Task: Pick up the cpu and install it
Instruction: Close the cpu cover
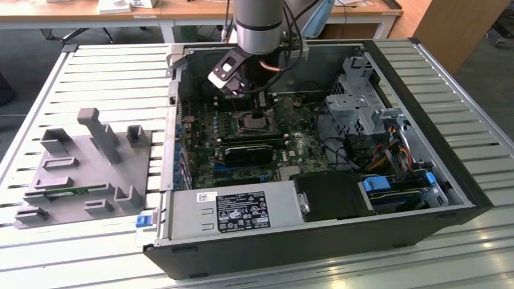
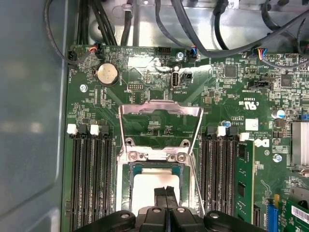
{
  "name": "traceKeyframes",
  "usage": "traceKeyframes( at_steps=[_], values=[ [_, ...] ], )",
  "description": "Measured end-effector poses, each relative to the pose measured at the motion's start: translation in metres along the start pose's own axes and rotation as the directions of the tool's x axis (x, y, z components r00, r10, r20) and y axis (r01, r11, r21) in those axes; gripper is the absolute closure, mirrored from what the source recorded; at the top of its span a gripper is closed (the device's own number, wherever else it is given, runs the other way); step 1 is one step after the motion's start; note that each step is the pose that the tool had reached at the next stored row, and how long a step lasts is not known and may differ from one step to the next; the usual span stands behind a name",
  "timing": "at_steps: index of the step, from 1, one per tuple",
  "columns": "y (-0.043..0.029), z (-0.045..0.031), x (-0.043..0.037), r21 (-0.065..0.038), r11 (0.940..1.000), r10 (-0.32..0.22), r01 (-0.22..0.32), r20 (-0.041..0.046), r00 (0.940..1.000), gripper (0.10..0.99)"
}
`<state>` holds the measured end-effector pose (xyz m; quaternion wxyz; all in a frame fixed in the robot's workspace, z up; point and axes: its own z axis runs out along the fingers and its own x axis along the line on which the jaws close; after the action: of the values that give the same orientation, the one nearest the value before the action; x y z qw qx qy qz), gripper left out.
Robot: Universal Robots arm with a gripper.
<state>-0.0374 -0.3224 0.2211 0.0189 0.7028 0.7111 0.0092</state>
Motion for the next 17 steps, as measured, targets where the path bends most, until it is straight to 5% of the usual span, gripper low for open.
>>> traceKeyframes(
  at_steps=[9, 17],
  values=[
    [0.0002, -0.0061, -0.0001, 0.0, 1.0, 0.001, -0.001, 0.0051, 1.0, 0.98],
    [0.0009, -0.0224, -0.0003, 0.001, 1.0, 0.002, -0.002, 0.0056, 1.0, 0.98]
  ],
)
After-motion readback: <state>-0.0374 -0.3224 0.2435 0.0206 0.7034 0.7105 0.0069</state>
